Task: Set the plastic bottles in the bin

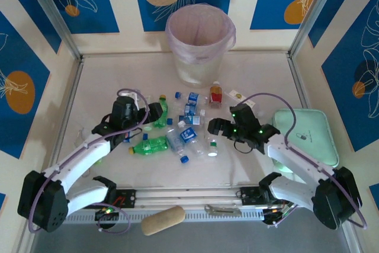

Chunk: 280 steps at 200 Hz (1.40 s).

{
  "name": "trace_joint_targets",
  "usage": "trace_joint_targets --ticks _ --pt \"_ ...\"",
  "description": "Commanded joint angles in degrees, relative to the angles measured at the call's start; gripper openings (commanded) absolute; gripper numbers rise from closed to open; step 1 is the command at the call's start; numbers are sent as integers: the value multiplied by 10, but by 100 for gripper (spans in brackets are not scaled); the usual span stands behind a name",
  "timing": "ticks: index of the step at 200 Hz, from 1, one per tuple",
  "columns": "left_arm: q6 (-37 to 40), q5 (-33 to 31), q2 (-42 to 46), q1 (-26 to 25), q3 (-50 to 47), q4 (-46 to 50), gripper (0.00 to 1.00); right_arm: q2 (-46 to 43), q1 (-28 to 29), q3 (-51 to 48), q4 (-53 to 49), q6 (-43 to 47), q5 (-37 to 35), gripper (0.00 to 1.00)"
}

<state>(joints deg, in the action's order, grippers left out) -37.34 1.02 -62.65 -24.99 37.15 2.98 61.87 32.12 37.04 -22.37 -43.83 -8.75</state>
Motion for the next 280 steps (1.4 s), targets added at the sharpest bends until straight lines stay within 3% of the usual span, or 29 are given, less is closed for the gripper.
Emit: trace_joint_targets --ticks 1,40,72,110,280 --pt "-45 6 -9 -1 -17 -84 100 49 16 48 -43 17 -20 99" --pt "-32 13 -36 -1 -18 -104 100 165 58 137 -87 52 -83 99" --pt "-28 -23 -32 -1 -22 -68 100 252 71 208 -124 84 -94 96" --pt "-31 -39 -13 -1 -54 -72 100 335 93 272 -194 93 -171 92" --pt "-53 -50 -47 -1 -46 -98 100 373 90 240 -131 90 -159 66"
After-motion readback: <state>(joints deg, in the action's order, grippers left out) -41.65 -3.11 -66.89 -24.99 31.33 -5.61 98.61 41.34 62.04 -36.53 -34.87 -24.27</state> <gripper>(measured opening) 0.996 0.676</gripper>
